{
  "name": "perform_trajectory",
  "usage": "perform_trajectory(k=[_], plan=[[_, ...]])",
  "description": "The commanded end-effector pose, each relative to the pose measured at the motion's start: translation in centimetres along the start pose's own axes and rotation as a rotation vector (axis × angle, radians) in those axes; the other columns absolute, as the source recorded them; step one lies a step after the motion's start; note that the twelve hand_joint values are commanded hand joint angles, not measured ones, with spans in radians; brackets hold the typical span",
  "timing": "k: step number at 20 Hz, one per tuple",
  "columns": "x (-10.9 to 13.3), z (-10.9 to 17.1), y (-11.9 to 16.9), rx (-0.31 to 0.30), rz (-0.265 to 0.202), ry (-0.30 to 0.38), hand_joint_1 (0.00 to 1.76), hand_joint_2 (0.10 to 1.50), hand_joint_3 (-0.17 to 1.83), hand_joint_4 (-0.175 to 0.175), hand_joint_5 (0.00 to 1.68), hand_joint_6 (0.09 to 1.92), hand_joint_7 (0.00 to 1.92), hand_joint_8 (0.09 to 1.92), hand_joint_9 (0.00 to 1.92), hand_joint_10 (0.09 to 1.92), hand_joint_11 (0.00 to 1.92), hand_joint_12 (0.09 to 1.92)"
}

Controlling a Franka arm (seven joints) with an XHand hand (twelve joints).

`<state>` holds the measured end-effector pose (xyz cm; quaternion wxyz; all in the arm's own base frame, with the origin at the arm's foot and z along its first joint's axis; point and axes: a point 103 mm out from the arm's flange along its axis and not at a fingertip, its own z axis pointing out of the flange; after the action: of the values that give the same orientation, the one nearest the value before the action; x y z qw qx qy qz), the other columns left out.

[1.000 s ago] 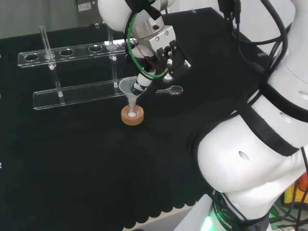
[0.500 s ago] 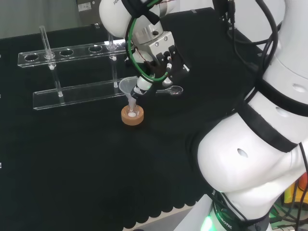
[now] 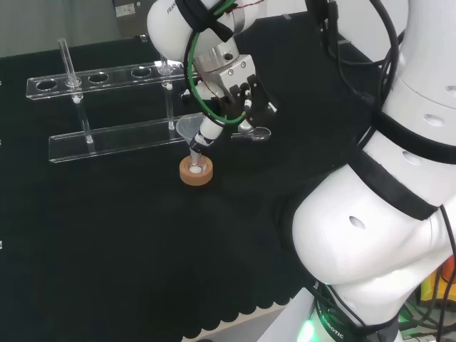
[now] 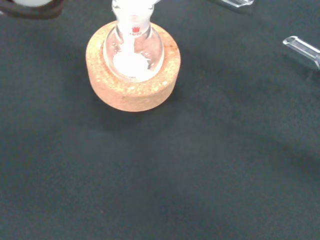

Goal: Remove the funnel from the round-bottom flask.

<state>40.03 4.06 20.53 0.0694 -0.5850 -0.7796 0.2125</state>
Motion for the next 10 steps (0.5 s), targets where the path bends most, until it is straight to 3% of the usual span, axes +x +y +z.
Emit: perform_trajectory(k=[1, 10], plan=[[-0.4, 0.2, 0.5, -0.006, -0.011, 0.009, 0.60, 0.68, 0.31, -0.045, 0.05, 0.09, 0.00, 0.13, 0.00, 0.85, 0.16, 1.53], [0.4, 1.0, 1.6, 0.016, -0.017, -0.023, 0.60, 0.69, 0.30, -0.045, 0.05, 0.09, 0.00, 0.18, 0.00, 0.89, 0.17, 1.53]])
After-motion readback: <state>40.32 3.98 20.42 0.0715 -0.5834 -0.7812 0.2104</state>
